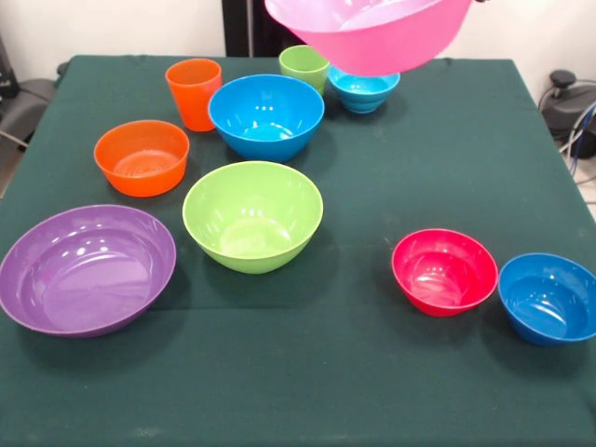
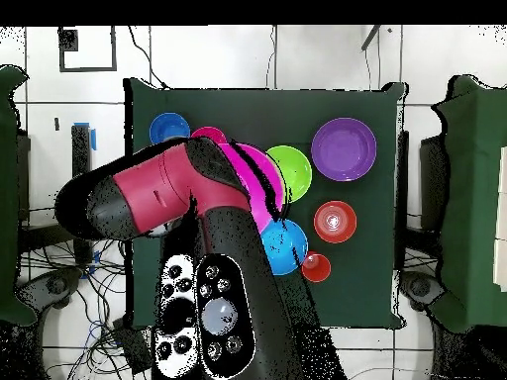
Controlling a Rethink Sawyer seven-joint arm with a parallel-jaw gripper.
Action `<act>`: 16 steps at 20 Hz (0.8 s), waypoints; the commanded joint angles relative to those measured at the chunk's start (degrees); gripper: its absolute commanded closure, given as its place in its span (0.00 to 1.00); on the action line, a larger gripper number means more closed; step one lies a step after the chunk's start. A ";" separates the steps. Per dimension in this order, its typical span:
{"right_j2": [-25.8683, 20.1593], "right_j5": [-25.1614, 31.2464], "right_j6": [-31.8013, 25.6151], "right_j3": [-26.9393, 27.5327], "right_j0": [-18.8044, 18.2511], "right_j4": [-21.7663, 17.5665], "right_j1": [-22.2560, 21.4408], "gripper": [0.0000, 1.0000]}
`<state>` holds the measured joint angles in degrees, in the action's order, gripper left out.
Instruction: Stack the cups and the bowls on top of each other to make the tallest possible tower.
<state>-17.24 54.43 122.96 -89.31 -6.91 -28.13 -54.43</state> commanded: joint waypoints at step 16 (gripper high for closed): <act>2.97 5.20 2.53 -0.51 0.29 5.74 -0.20 1.00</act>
<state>-14.48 54.44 122.96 -89.32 -6.81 -24.07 -54.69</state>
